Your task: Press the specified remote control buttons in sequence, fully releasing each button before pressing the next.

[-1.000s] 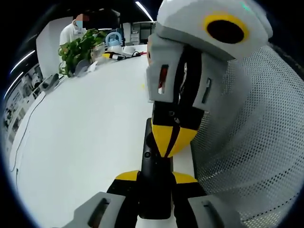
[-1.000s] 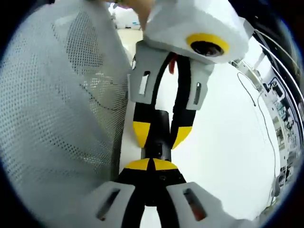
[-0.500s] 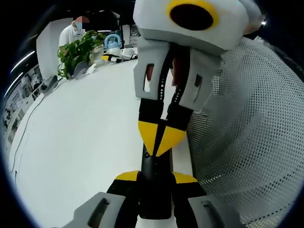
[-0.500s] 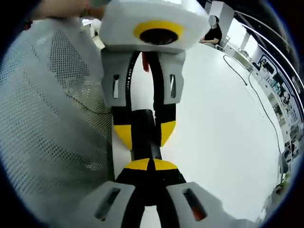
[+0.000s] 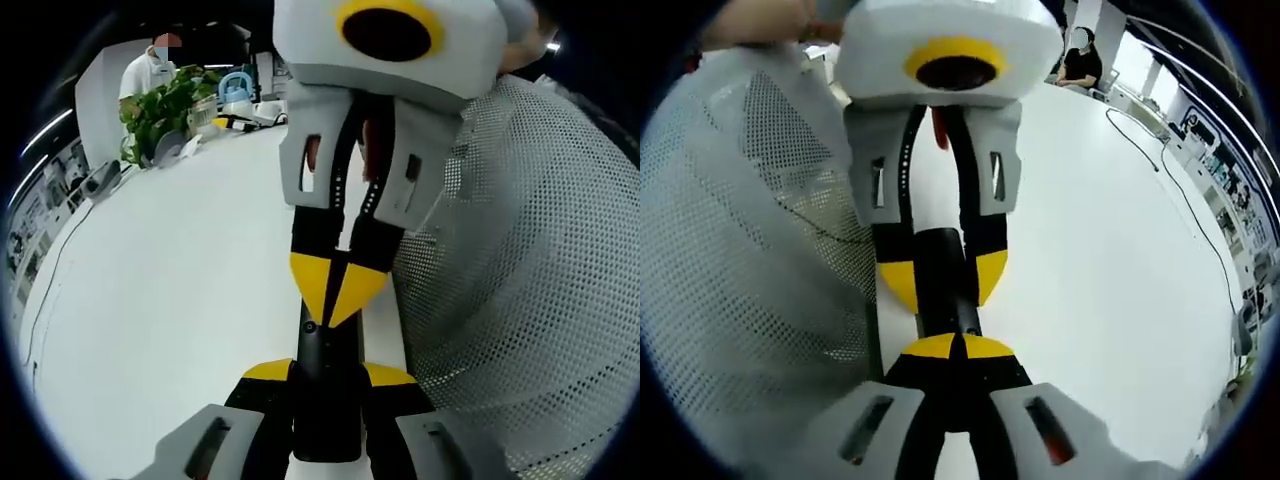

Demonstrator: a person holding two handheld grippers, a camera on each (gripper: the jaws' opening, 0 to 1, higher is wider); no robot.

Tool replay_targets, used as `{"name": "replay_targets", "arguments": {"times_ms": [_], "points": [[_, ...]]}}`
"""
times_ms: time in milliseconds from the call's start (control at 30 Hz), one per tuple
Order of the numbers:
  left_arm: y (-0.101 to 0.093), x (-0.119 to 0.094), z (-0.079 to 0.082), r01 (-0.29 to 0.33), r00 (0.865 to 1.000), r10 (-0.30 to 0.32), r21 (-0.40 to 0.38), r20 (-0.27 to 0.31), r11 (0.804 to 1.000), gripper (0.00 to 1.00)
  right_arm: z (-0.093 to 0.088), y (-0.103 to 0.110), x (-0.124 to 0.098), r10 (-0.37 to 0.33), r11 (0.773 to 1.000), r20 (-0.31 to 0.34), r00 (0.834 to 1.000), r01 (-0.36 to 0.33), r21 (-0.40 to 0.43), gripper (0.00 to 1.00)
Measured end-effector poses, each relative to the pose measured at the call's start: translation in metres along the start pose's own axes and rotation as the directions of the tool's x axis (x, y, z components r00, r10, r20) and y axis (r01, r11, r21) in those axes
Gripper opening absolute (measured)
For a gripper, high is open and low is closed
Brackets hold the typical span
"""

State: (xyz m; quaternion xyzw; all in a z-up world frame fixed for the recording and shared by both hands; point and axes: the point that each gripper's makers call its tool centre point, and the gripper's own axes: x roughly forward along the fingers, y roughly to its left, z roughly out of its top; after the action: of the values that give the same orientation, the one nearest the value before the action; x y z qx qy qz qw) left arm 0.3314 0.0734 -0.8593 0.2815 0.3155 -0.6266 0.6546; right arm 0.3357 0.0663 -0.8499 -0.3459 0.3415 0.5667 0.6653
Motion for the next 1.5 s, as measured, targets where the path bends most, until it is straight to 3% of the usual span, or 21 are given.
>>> {"name": "replay_targets", "arguments": {"times_ms": [333,467,700,1067,1100,1167,1267,1300,1333,1433,1500], "points": [[0.0,0.0,0.0,0.0,1.0,0.0,0.0,-0.001,1.0,0.26,0.002,0.0,0.001,-0.015,1.0,0.002,1.0,0.015,-0.014,0.0],[0.0,0.0,0.0,0.0,1.0,0.0,-0.001,0.0,1.0,0.26,0.002,-0.001,0.001,0.011,0.996,0.026,1.0,-0.014,0.087,0.0],[0.0,0.0,0.0,0.0,1.0,0.0,-0.004,0.001,1.0,0.26,0.002,-0.001,0.001,0.008,0.997,0.007,1.0,-0.008,0.076,0.0],[0.0,0.0,0.0,0.002,1.0,-0.002,-0.005,0.011,1.0,0.26,0.001,-0.01,0.003,-0.002,0.984,-0.016,1.0,0.005,0.179,0.0],[0.0,-0.001,0.0,0.002,1.0,-0.002,-0.006,0.011,1.0,0.26,0.001,-0.013,0.004,-0.023,0.978,-0.024,0.999,0.028,0.205,0.0],[0.0,0.0,0.0,0.001,1.0,-0.001,-0.006,0.011,1.0,0.26,-0.008,-0.023,0.003,-0.051,0.975,-0.104,0.993,0.072,0.212,0.0],[0.0,0.0,0.0,0.002,1.0,-0.002,-0.011,0.016,1.0,0.26,-0.002,-0.017,0.006,0.064,0.956,-0.079,0.995,-0.038,0.292,0.0],[0.0,-0.001,0.0,0.003,1.0,-0.003,-0.01,0.018,1.0,0.26,0.0,-0.011,0.007,0.115,0.932,-0.051,0.992,-0.09,0.352,0.0],[0.0,-0.001,0.0,0.003,1.0,-0.003,-0.01,0.019,1.0,0.26,-0.002,-0.017,0.006,0.096,0.94,-0.046,0.994,-0.076,0.332,0.0],[0.0,0.0,0.0,0.001,1.0,-0.001,-0.007,0.015,1.0,0.26,-0.004,-0.012,0.003,0.142,0.923,-0.043,0.989,-0.116,0.367,0.0],[0.0,0.0,0.0,0.001,1.0,-0.001,-0.005,0.013,1.0,0.26,-0.003,-0.011,0.003,0.153,0.931,-0.042,0.987,-0.13,0.342,0.0]]}}
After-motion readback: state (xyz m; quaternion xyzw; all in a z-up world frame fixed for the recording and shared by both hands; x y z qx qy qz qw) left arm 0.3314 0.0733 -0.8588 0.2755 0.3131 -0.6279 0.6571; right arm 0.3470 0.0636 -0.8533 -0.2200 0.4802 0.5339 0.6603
